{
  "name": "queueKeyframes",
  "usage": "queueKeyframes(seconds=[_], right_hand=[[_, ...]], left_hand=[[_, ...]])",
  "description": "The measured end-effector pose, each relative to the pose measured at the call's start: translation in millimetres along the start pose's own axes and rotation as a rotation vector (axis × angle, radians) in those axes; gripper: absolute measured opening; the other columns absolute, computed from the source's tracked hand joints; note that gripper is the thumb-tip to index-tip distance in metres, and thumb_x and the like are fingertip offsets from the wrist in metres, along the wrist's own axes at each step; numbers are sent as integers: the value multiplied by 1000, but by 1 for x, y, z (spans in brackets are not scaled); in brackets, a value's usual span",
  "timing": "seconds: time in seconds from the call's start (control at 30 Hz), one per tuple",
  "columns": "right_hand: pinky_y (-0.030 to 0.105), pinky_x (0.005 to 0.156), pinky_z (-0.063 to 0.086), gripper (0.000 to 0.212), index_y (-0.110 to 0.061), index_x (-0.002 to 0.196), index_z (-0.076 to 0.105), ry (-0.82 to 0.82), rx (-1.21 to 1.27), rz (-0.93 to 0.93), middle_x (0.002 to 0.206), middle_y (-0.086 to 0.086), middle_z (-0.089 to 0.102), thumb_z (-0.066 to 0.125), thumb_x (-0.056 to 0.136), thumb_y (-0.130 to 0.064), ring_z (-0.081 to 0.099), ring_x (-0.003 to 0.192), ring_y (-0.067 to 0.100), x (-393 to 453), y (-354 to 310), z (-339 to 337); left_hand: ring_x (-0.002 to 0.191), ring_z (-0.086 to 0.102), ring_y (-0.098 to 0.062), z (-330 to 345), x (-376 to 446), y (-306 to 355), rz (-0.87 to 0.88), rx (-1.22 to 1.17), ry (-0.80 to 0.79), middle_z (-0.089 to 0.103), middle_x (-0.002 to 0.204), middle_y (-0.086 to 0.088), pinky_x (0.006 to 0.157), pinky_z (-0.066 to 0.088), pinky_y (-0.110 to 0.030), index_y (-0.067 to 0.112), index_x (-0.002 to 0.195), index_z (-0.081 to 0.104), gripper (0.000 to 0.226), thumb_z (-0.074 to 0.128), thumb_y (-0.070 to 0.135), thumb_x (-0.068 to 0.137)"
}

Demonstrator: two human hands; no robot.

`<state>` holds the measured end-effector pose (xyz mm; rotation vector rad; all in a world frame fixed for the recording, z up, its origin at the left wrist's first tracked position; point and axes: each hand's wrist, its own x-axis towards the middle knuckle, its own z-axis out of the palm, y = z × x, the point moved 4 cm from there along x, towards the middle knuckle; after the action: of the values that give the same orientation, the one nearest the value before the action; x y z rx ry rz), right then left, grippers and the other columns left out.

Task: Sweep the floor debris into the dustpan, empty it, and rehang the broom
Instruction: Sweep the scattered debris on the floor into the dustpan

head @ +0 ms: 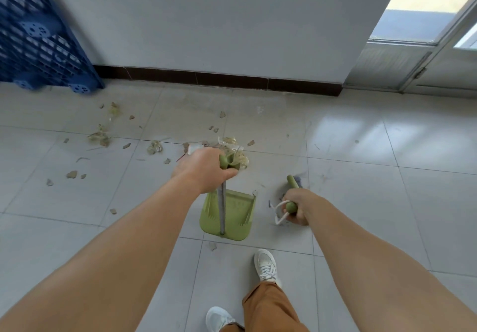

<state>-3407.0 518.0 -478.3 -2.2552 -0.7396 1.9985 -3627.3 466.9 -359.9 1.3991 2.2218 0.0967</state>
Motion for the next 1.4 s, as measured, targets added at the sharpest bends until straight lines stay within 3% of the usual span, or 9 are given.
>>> queueKeyframes(seconds=[0.13, 0.3, 0.47, 0.6, 0.77, 0.9, 1.0, 1.23, 1.4], right_hand=[[18, 28, 44, 20, -1, 81, 53, -130, 93, 36, 62, 11, 52, 39, 96, -5, 45, 18, 14, -8, 1, 49], [16, 24, 38, 34, -3, 67, 52, -287, 396, 53, 31, 7, 47, 39, 97, -11, 41, 17, 12, -20, -30, 95], [15, 23, 35, 29, 2, 69, 54, -345, 562, 25, 62, 8, 49, 42, 94, -6, 40, 17, 12, -39, -72, 102], [14, 24, 35, 33, 0, 67, 55, -381, 461, 9, 45, 9, 50, 38, 94, -7, 41, 18, 12, -49, -96, 118], [15, 25, 37, 26, -1, 93, 62, -387, 284, -75, 73, 8, 54, 37, 93, -6, 44, 20, 13, -65, -125, 146], [15, 25, 37, 24, 2, 70, 55, -504, 162, -128, 57, 11, 53, 40, 89, 2, 44, 21, 12, -85, -134, 169], [15, 27, 40, 21, 5, 68, 55, -585, 108, -117, 37, 8, 47, 44, 87, 4, 43, 22, 9, -103, -133, 190], [16, 29, 43, 22, 4, 77, 54, -760, -146, -34, 58, 5, 49, 50, 94, -9, 49, 28, 7, -131, -99, 283], [14, 33, 45, 30, -3, 66, 49, -804, -338, -40, 43, 4, 47, 48, 95, -8, 46, 26, 7, -157, -56, 359]], left_hand=[[63, 55, -18, -4, -7, -13, -14, -33, 2, 58, 70, 3, 58, 42, -27, 25, 67, 54, 35, 67, 52, 85], [59, 53, -16, -10, -12, -29, -68, 0, 6, 59, 70, 1, 54, 38, -26, 22, 70, 55, 36, 67, 53, 85], [63, 56, -19, -18, -16, -47, -150, 1, 8, 63, 76, -1, 53, 40, -26, 19, 75, 60, 37, 64, 54, 86], [64, 57, -19, -29, -17, -59, -215, -12, 32, 63, 76, 0, 53, 38, -26, 23, 70, 54, 37, 64, 55, 86], [62, 54, -19, -49, -23, -74, -296, -79, 85, 60, 74, 0, 54, 39, -26, 18, 74, 56, 38, 63, 53, 87], [69, 59, -21, -60, -36, -93, -383, -131, 122, 65, 82, -3, 59, 44, -30, 15, 84, 62, 39, 63, 53, 87], [72, 62, -22, -64, -50, -111, -450, -190, 156, 65, 82, -3, 61, 45, -30, 14, 86, 64, 37, 65, 52, 86], [72, 63, -21, -65, -110, -180, -621, -336, 239, 67, 82, -2, 58, 44, -28, 15, 85, 65, 38, 66, 53, 84], [72, 64, -19, -62, -163, -244, -731, -418, 297, 66, 80, 1, 61, 45, -29, 19, 80, 63, 36, 67, 55, 81]])
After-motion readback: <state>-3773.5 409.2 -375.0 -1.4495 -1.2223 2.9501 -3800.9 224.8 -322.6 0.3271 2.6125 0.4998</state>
